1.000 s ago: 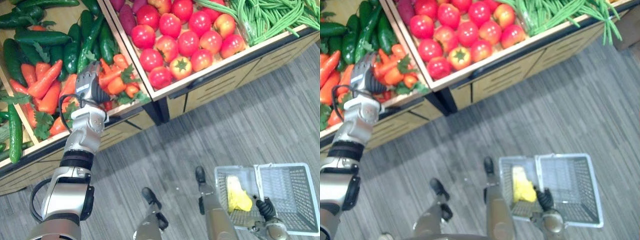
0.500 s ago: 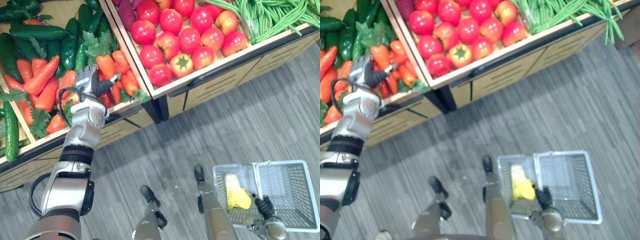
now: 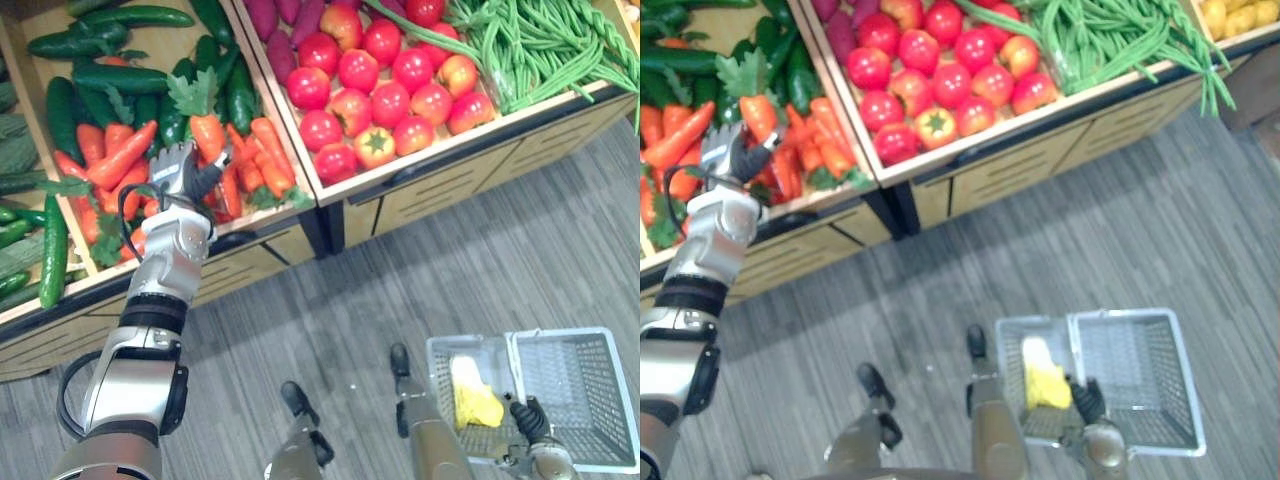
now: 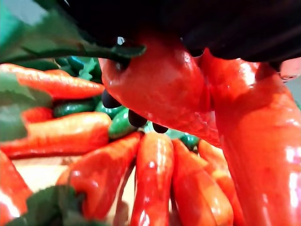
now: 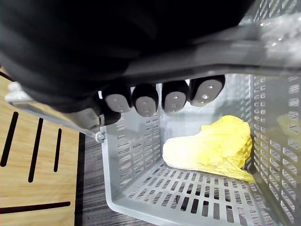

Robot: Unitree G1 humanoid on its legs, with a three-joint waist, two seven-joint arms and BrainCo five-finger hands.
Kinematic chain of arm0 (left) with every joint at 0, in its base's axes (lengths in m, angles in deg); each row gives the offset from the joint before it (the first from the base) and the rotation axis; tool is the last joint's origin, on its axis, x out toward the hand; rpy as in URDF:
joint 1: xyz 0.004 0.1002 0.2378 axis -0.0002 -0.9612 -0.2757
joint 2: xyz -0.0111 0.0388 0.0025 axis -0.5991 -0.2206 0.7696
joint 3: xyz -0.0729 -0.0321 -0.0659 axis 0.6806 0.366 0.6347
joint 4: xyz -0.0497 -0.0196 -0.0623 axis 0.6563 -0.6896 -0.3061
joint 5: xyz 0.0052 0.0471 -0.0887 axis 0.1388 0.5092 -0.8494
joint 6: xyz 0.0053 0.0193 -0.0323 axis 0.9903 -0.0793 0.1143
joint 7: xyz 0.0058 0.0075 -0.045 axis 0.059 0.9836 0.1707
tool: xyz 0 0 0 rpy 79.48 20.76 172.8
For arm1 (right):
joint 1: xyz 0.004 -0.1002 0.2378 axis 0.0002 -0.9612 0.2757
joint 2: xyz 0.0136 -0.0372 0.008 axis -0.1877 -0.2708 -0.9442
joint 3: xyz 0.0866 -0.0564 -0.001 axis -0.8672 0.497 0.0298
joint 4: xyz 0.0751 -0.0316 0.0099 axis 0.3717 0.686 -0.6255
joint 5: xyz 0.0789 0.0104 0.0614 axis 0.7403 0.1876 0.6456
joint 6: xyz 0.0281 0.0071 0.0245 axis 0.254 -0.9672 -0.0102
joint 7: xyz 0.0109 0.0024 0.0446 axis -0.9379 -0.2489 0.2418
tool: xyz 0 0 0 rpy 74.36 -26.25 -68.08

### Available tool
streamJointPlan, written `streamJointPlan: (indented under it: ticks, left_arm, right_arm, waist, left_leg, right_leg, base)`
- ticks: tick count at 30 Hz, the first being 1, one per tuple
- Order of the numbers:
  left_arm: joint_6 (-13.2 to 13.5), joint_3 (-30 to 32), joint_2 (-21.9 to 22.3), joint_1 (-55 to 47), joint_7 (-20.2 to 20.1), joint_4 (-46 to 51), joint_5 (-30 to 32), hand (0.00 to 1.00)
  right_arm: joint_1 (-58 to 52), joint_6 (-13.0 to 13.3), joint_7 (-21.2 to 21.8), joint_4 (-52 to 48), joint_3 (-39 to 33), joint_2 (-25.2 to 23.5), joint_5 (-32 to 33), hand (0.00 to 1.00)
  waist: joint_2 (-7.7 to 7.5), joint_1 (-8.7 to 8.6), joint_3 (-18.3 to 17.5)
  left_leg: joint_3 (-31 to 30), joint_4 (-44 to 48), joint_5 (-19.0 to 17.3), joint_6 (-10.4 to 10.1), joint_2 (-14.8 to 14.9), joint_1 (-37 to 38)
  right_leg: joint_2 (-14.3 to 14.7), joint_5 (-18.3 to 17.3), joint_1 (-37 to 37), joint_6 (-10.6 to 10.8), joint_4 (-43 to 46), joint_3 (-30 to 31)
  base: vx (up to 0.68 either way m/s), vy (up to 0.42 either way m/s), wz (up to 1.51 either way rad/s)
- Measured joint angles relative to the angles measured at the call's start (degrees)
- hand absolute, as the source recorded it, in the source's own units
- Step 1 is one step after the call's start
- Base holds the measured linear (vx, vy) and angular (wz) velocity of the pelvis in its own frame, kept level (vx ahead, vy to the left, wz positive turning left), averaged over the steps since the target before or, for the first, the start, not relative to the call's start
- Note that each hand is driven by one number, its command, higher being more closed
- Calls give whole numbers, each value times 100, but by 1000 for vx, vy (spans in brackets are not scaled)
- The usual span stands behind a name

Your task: Pick vegetable in the basket

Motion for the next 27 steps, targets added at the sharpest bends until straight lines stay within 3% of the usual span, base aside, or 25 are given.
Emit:
streamJointPlan:
  ticks: [7, 15, 17, 19, 21, 23, 27]
  left_arm:
    - [-100, 3, -18, -98, 13, 778, 37, 100]
    - [-81, 440, -378, -1730, 0, 2336, 479, 100]
    - [157, 437, -478, -2426, -102, 3023, 513, 100]
    - [408, 413, -566, -2777, -158, 3390, 504, 100]
    - [603, 296, -614, -3024, -269, 3775, 494, 100]
    - [998, -5, -642, -3255, -491, 4174, 404, 100]
    - [1479, -810, -704, -3291, -819, 4440, 119, 100]
  right_arm:
    - [2, -55, 4, 98, -148, -13, -102, 100]
    - [269, -305, 53, 342, -905, 230, -706, 100]
    - [363, -358, 189, 341, -944, 776, -1024, 100]
    - [517, -350, 251, 341, -902, 1310, -1452, 100]
    - [707, -242, 312, 314, -686, 1909, -1686, 100]
    - [1059, -8, 504, 184, -205, 2621, -2039, 100]
    - [1676, 267, 754, 187, 759, 3225, -2337, 100]
  waist:
    - [-19, 31, -14]
    - [31, 23, -324]
    - [41, 30, -618]
    - [40, 28, -682]
    - [47, 26, -737]
    - [48, 8, -856]
    - [46, 8, -932]
  left_leg:
    - [-311, 17, 42, 52, -30, 334]
    - [-678, 0, 106, 96, -206, 508]
    - [-698, -29, 102, 93, -247, 532]
    - [-688, -30, 76, 81, -276, 677]
    - [-657, -33, 15, 43, -306, 790]
    - [-515, -37, -26, 14, -342, 905]
    - [-117, -37, -117, 21, -395, 1280]
  right_leg:
    - [-75, -12, 509, -1, 0, -264]
    - [-168, -83, 950, 10, -249, -408]
    - [-190, -66, 1012, 35, -345, -387]
    - [-201, -39, 1174, 76, -441, -324]
    - [-207, -18, 1266, 135, -526, -224]
    - [-195, 25, 1275, 231, -598, 17]
    - [-141, 114, 1330, 271, -591, 524]
  base:
    - [20, 4, 20]
    - [6, 5, 16]
    - [2, -1, 4]
    - [24, 14, -9]
    - [2, 16, -20]
    - [6, 10, -41]
    - [32, 10, -62]
